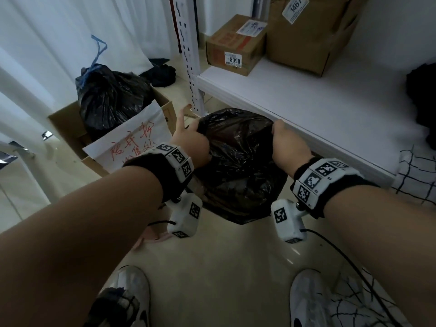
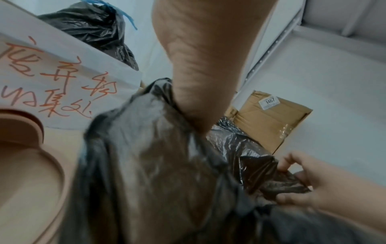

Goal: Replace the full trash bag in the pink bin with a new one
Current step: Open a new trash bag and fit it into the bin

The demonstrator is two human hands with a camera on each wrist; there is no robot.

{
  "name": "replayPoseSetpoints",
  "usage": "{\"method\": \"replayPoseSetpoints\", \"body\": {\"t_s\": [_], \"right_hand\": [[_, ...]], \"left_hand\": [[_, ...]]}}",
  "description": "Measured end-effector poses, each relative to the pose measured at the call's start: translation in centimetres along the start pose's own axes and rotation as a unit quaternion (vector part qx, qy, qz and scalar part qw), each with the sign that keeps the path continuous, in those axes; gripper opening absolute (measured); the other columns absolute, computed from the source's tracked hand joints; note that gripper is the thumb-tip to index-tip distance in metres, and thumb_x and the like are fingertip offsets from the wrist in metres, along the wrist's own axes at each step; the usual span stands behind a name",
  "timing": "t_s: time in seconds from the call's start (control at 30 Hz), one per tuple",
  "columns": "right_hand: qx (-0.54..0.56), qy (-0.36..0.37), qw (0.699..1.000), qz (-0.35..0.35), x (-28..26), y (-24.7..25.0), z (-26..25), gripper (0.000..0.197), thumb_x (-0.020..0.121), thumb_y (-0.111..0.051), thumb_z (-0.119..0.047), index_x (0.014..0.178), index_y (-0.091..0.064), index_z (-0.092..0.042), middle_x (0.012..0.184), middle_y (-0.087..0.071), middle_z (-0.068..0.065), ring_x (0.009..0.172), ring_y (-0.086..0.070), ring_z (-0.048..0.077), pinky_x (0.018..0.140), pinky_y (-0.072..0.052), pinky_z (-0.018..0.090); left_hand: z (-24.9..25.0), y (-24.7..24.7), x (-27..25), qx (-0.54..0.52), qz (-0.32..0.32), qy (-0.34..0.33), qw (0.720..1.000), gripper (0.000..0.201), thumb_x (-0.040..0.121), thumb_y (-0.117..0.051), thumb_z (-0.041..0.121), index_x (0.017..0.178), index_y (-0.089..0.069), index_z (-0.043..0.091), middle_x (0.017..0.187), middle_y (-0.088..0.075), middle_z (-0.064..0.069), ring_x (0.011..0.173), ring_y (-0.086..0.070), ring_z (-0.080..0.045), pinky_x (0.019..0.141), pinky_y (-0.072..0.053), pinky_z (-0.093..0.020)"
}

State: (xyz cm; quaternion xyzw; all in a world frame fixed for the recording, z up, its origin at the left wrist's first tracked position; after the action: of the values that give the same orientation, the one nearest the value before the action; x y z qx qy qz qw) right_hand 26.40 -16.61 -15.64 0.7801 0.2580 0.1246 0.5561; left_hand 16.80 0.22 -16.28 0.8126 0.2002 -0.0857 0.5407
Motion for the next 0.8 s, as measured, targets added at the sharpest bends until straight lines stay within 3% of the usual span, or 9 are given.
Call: {"method": "replayPoseSetpoints", "body": {"t_s": [0.07,0.13,0.2,0.4,0.5,0.63,0.67,0.73,0.8], "right_hand": [[0.019,-0.012,0.999,0.034,0.1,0.6,0.0,0.026,0.090,-0.046,-0.008,0.114,-0.038,-0.003,0.090,-0.058,0.018,0.082,-0.059,0.034,0.062,-0.037,0.034],[0.088,-0.024,0.994,0.060,-0.2,1.2,0.0,0.030,0.090,-0.050,-0.016,0.115,-0.036,-0.006,0.076,-0.052,0.006,0.067,-0.055,0.027,0.054,-0.035,0.030],[0.150,-0.039,0.986,0.063,-0.5,1.5,0.3,0.035,0.090,-0.049,-0.016,0.119,-0.035,-0.007,0.071,-0.049,0.000,0.059,-0.048,0.018,0.049,-0.031,0.029],[0.231,-0.044,0.971,-0.045,-0.7,0.1,0.0,0.052,0.085,-0.055,-0.002,0.133,-0.039,-0.007,0.127,-0.055,0.012,0.118,-0.053,0.026,0.096,-0.045,0.031],[0.231,-0.035,0.971,-0.060,-0.1,-0.3,-0.5,0.053,0.086,-0.049,0.001,0.136,-0.040,-0.012,0.131,-0.055,0.011,0.122,-0.052,0.026,0.103,-0.043,0.035],[0.266,-0.078,0.961,-0.024,1.1,-0.2,-0.1,0.040,0.087,-0.049,0.000,0.125,-0.043,-0.011,0.122,-0.057,0.014,0.109,-0.055,0.028,0.098,-0.046,0.038],[0.300,-0.108,0.948,-0.009,1.0,-0.1,0.3,0.035,0.086,-0.047,0.001,0.119,-0.043,-0.012,0.118,-0.057,0.015,0.103,-0.056,0.027,0.093,-0.048,0.039],[0.360,-0.155,0.920,0.014,0.4,-0.3,0.9,0.028,0.086,-0.048,-0.002,0.110,-0.042,-0.015,0.112,-0.057,0.014,0.095,-0.056,0.027,0.087,-0.049,0.039],[0.374,-0.178,0.910,0.017,-0.8,-0.6,1.3,0.030,0.085,-0.053,-0.010,0.114,-0.045,-0.013,0.113,-0.056,0.012,0.102,-0.057,0.026,0.094,-0.049,0.041]], "left_hand": [[-0.4,2.4,-0.7,-0.072,0.109,-0.005,0.991,0.036,0.092,-0.037,0.042,0.103,-0.065,0.023,0.114,-0.063,0.006,0.131,-0.040,-0.020,0.112,0.000,-0.062],[-1.6,3.8,-1.5,-0.178,0.186,0.006,0.966,0.024,0.091,-0.049,0.030,0.107,-0.056,0.013,0.116,-0.055,-0.005,0.115,-0.051,-0.026,0.107,-0.031,-0.050],[-3.4,3.2,-1.6,-0.301,0.181,0.056,0.935,0.036,0.090,-0.057,0.023,0.120,-0.046,0.005,0.125,-0.047,-0.015,0.111,-0.052,-0.031,0.095,-0.043,-0.040],[-6.4,0.1,-1.2,-0.413,0.113,0.164,0.888,0.025,0.092,-0.055,0.019,0.109,-0.055,0.001,0.116,-0.058,-0.019,0.104,-0.056,-0.034,0.081,-0.043,-0.037],[-7.4,-0.8,-1.5,-0.414,0.097,0.191,0.885,0.033,0.091,-0.058,0.024,0.117,-0.051,0.004,0.119,-0.054,-0.017,0.107,-0.055,-0.034,0.081,-0.043,-0.037],[-6.4,-2.2,-2.5,-0.405,0.065,0.166,0.897,0.043,0.100,-0.040,0.029,0.065,-0.047,0.005,0.064,-0.045,-0.006,0.079,-0.053,-0.030,0.067,-0.034,-0.032],[-5.9,-2.5,-2.9,-0.391,0.055,0.164,0.904,0.044,0.101,-0.035,0.028,0.066,-0.045,0.006,0.065,-0.044,-0.007,0.081,-0.054,-0.032,0.069,-0.035,-0.033],[-4.8,-3.3,-3.4,-0.371,0.019,0.164,0.914,0.031,0.102,-0.031,0.020,0.104,-0.052,-0.002,0.091,-0.057,-0.016,0.098,-0.058,-0.036,0.079,-0.042,-0.036],[-4.5,-4.6,-4.0,-0.425,-0.009,0.190,0.885,0.035,0.102,-0.030,0.017,0.129,-0.039,-0.004,0.114,-0.056,-0.024,0.107,-0.057,-0.037,0.089,-0.045,-0.039]]}}
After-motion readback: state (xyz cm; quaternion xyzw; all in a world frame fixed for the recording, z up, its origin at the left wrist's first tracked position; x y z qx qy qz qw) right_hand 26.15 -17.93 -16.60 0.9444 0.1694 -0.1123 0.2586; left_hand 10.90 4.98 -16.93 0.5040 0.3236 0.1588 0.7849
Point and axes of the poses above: each hand's wrist, its own x-axis towards the middle knuckle, its own y-axis out of the back of the hand, z = x × y, the point moved 8 cm from there along x, towards the middle knuckle
